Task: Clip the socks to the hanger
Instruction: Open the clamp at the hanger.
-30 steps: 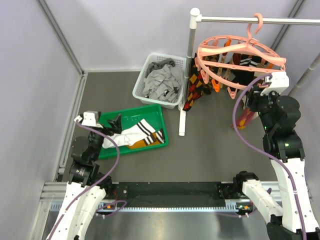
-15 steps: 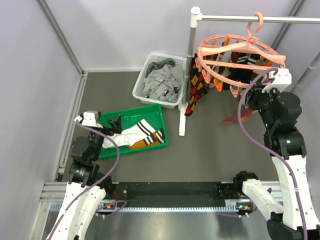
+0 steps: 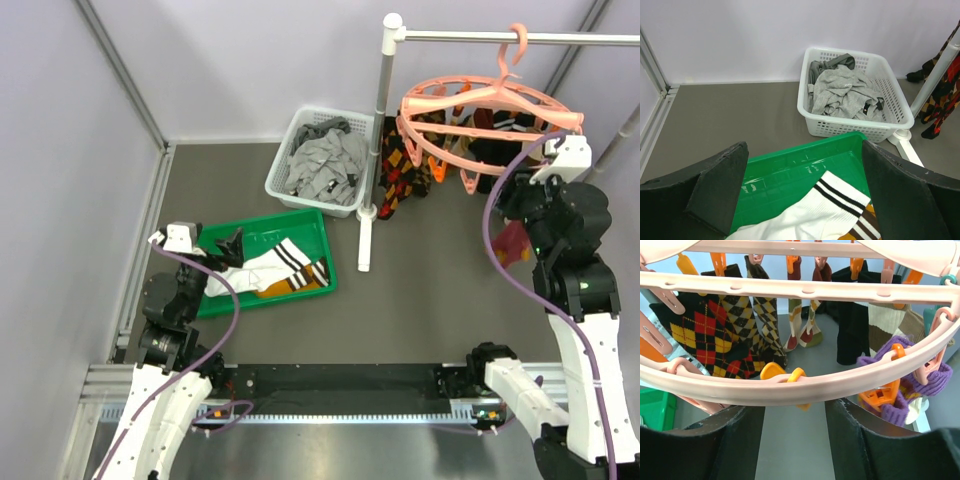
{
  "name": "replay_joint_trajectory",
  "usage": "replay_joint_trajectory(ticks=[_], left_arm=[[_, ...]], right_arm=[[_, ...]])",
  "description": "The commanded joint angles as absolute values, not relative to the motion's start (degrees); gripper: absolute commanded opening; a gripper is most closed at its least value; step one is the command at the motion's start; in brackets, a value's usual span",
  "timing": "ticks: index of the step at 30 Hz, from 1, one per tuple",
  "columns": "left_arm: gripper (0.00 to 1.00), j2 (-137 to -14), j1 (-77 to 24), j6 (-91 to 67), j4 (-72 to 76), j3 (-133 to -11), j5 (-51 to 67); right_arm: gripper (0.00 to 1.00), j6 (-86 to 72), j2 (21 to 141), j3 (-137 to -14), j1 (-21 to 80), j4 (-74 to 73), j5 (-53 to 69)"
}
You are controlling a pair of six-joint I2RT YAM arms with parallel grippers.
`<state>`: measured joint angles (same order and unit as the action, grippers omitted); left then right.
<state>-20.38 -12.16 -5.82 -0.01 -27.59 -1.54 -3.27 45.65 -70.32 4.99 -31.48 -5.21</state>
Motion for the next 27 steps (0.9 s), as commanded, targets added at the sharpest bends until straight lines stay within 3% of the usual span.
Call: replay_joint_trajectory(ticks=[1,7,15,27], left_arm=[[0.99,-19.69,-12.39,-5.54,2.81,-27.25,-1.41],[0.99,-19.42,-12.48,-5.45,2.9,-27.25,-1.49],[0.99,-18.9,-12.57,-5.36,2.64,-27.16,-1.85],[0.99,-18.19,-12.66,-5.27,2.72,-27.16,-2.46]], right_arm=[[0.5,-3.96,45.35,-73.13,4.39,-30.24,-7.21],[0.51,-3.25,44.65,-70.49,4.39,-26.9,-7.03],[0.61,-2.46,43.5,-67.76,4.39,-22.5,-5.63],[0.62,-1.76,43.33,-63.99,4.39,-18.63,-7.2]])
